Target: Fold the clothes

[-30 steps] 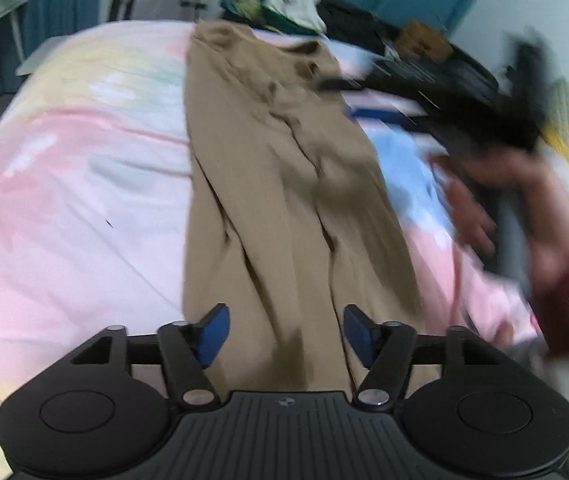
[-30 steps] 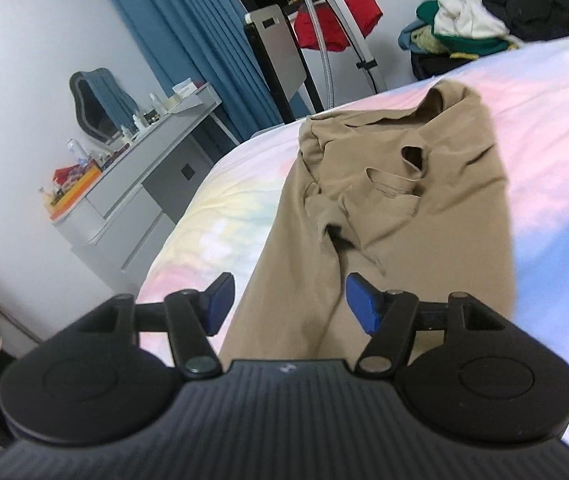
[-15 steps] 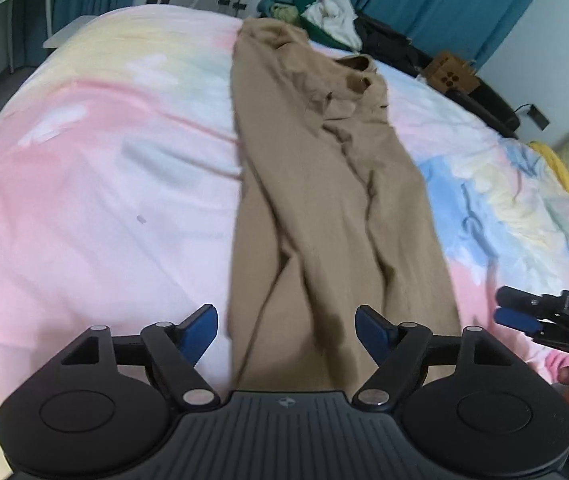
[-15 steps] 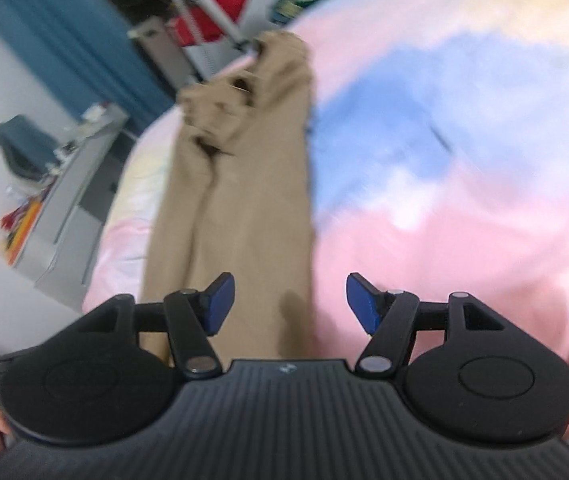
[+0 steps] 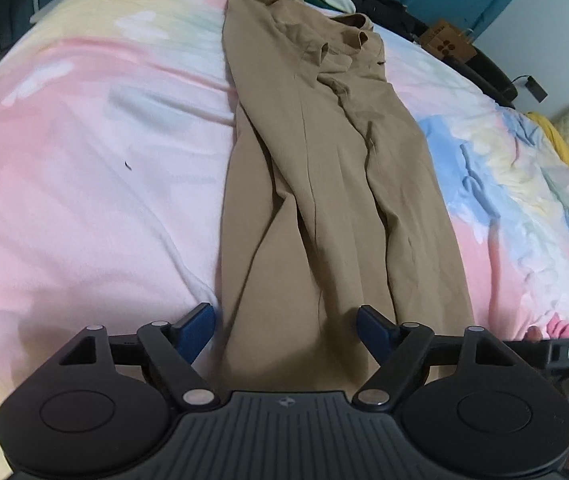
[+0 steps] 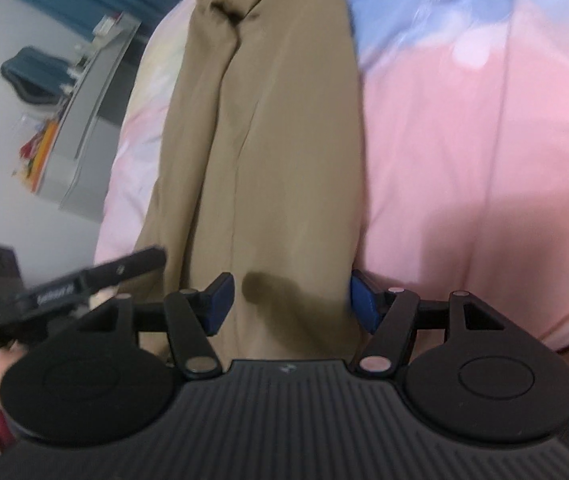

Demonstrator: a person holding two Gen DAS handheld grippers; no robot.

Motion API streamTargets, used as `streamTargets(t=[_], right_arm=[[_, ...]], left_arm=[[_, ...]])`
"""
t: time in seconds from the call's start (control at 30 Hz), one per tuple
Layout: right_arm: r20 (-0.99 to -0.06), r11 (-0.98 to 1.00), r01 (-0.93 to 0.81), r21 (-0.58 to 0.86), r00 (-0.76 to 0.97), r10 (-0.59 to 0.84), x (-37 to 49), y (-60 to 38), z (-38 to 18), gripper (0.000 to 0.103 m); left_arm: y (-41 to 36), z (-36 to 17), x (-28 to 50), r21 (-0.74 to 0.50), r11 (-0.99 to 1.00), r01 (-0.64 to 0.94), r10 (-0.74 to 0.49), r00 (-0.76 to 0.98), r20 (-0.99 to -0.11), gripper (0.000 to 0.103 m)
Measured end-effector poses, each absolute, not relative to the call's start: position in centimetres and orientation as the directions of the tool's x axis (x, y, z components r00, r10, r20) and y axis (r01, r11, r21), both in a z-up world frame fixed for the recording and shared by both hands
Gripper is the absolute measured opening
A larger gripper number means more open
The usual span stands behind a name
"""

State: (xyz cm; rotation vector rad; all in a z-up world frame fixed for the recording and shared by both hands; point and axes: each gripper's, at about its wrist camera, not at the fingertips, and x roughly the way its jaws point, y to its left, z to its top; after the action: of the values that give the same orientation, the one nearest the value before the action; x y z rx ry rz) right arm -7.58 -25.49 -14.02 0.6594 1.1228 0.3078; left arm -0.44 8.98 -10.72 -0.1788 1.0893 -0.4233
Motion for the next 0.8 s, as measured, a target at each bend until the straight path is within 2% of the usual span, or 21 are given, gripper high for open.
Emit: streamTargets(t=[0.27,0.3,0.33,0.4,0.5,0.57,0.67,0.8], right_arm=[[-0.765,0.806,0.036,0.591,0.342,0.546,-7.4,-23.6,-14.1,0.064],[-0.770,0.812,0.021,0.583,0.335,0.544,-7.4,-23.3,-14.0,0.061],[-0.776,0.821,0.003,0.571,0.329,0.539,-7.5,-22.9,-13.8,0.058],[-0.786,0.836,-0.032,0.547,0.322,0.527,-7.7,-22.3,-13.4,0.039],[-0.795,0.855,-0.071,0.514,0.336,0.505,-8.4,-21.7,-12.9,0.023],[-0.755,0.821,-0.068,0.567,0.355,0.551,-8.5,-22.6,-12.5,0.015],[-0.682,0.757,-0.054,0.651,0.396,0.615,-8.7,-24.4,-11.6,0.012],[-0.629,0.723,-0.062,0.688,0.446,0.637,-9.1,-25.6,-10.2,0.012]], left_arm=[[7.4,-11.5,-0.5,-0.290,0.912,0.291,-0.379,0.322,-0.868,0.078],[7.2,-11.5,-0.5,-0.278,0.912,0.302,-0.371,0.316,-0.873,0.078],[7.0,-11.5,-0.6,-0.270,0.911,0.312,-0.366,0.312,-0.877,0.078],[6.7,-11.5,-0.7,-0.261,0.909,0.327,-0.362,0.302,-0.882,0.078],[6.4,-11.2,-1.0,-0.268,0.899,0.347,-0.371,0.274,-0.888,0.078],[6.6,-11.1,-1.2,-0.294,0.885,0.362,-0.395,0.245,-0.886,0.078],[6.7,-10.8,-1.3,-0.311,0.880,0.359,-0.407,0.231,-0.884,0.070],[6.8,-10.4,-1.3,-0.320,0.884,0.340,-0.408,0.230,-0.883,0.048]])
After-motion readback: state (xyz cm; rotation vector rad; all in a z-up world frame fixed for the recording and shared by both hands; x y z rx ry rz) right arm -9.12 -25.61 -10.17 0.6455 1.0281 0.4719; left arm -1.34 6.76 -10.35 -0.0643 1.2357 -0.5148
